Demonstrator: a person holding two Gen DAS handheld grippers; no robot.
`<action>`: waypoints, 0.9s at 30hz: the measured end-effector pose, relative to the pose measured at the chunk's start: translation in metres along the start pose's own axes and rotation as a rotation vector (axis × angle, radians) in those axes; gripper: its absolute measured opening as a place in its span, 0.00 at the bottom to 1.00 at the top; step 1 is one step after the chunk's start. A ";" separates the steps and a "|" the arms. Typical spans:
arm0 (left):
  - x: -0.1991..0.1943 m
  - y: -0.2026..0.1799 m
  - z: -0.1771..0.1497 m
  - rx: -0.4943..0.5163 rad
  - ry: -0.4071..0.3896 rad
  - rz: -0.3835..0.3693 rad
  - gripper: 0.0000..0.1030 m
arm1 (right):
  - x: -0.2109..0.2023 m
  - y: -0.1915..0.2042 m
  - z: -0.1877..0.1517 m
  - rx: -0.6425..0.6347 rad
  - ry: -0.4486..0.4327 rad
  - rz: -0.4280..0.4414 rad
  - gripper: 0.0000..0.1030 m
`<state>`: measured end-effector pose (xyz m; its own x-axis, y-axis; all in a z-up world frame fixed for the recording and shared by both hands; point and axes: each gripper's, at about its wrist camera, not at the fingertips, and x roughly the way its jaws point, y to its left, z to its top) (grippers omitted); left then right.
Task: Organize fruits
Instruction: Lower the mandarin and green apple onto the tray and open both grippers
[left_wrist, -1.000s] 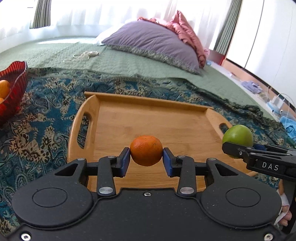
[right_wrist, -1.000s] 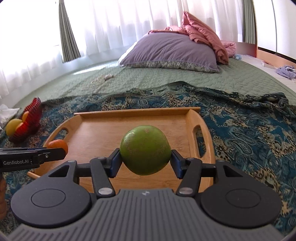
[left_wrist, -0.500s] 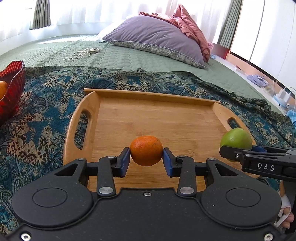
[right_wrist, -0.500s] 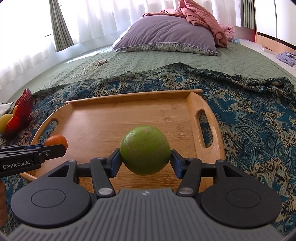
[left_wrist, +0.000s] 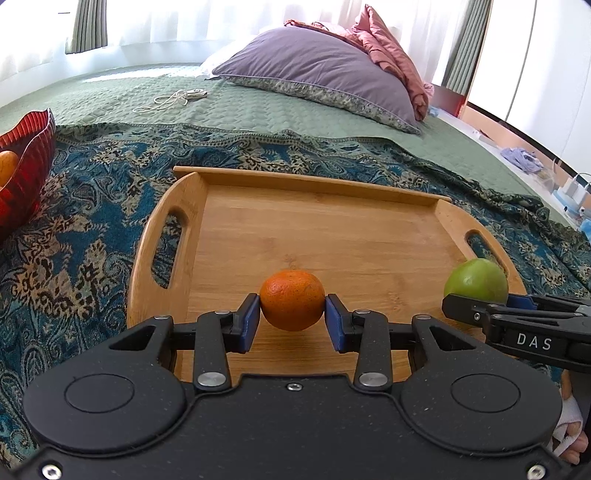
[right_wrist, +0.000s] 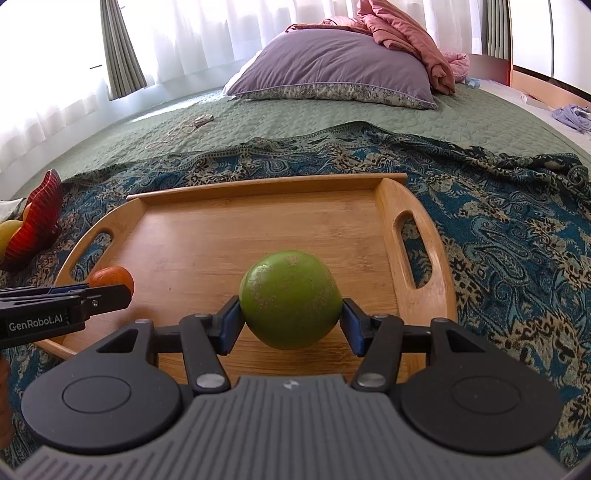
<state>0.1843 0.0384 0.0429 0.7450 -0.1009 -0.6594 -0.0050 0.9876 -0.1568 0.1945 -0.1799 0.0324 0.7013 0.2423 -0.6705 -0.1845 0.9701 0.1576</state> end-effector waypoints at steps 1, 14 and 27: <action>0.001 0.000 0.000 0.001 0.000 0.002 0.35 | 0.001 0.000 0.000 -0.001 0.003 0.000 0.58; 0.008 0.002 -0.002 -0.002 0.002 0.002 0.36 | 0.005 0.002 -0.004 -0.016 0.000 0.005 0.58; 0.000 -0.003 -0.004 0.068 -0.022 0.018 0.50 | -0.004 0.004 -0.010 -0.033 -0.042 -0.004 0.71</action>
<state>0.1813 0.0346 0.0403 0.7600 -0.0813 -0.6449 0.0266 0.9952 -0.0942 0.1843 -0.1770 0.0288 0.7303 0.2399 -0.6396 -0.2044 0.9701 0.1305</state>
